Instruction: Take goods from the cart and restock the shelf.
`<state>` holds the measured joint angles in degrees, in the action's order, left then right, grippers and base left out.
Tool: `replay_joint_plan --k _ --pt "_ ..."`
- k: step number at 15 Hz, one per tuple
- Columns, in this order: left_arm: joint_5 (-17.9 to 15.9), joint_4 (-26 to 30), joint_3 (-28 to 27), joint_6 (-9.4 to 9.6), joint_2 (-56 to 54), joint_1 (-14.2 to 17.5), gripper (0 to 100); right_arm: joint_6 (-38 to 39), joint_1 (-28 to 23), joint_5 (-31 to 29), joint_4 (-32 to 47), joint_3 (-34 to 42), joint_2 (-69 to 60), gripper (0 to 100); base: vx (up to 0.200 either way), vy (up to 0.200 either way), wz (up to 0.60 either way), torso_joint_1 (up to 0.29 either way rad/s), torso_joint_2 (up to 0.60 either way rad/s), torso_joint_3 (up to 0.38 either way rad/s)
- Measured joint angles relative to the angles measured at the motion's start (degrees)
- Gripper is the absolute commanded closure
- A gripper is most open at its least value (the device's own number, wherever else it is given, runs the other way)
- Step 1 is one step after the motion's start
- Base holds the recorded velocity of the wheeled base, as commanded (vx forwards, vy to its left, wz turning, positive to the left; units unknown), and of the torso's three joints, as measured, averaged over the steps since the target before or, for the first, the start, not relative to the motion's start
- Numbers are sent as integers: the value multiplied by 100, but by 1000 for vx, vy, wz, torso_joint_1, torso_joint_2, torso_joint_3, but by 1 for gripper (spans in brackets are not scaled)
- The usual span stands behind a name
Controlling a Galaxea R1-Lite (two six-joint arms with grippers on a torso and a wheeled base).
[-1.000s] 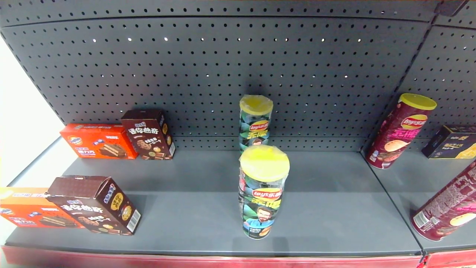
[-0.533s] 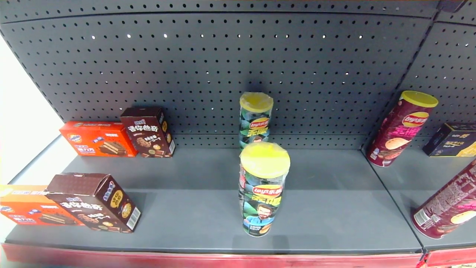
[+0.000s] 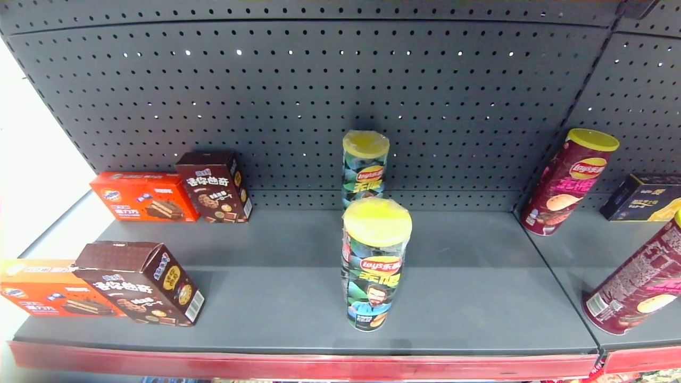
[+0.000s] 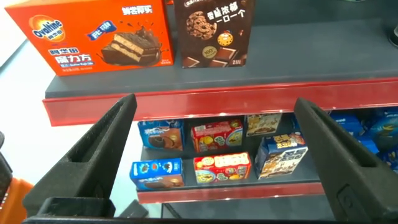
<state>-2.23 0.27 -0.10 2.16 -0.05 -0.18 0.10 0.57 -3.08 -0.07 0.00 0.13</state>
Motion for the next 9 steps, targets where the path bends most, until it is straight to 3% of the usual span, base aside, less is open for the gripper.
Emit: replay_joint_plan --k 9 --pt "21 -2 0 -50 -2 2 0 1 0 0 2 0 0 0 0 0 0 0 0 0"
